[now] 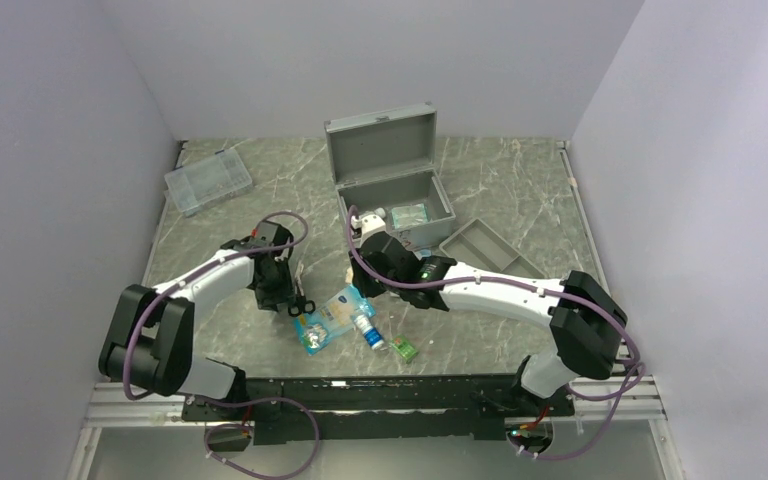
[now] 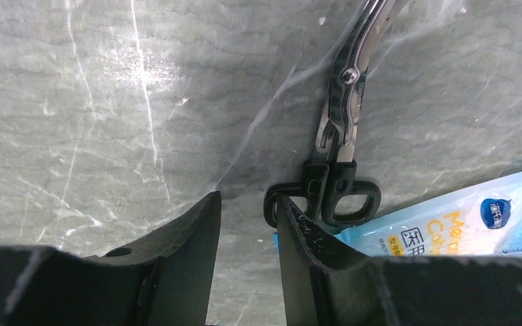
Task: Organize the medicine kit
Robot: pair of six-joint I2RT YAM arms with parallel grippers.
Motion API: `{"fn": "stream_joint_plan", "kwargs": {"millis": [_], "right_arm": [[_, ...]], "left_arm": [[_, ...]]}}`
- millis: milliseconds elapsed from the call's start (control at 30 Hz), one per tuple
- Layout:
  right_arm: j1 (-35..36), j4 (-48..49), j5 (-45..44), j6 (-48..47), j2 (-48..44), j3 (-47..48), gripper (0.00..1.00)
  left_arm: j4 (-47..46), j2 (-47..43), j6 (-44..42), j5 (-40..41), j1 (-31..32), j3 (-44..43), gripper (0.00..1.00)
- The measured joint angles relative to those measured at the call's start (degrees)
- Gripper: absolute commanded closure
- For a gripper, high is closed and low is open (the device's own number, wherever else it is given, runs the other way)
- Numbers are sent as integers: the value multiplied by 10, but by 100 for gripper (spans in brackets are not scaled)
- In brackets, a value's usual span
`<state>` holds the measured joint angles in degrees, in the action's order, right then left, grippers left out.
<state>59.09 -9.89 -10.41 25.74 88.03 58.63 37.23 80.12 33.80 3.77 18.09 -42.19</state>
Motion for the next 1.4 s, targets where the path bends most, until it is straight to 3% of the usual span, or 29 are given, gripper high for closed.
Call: {"fn": "stream_joint_plan", "kwargs": {"millis": [700,1400], "right_arm": [[1,1,0,0,0,-7,71],[6,1,0,4,0,-12,72]], "left_arm": [[3,38,2,26,51,-30,67],[-5,8,14,31,61,-2,60]]}}
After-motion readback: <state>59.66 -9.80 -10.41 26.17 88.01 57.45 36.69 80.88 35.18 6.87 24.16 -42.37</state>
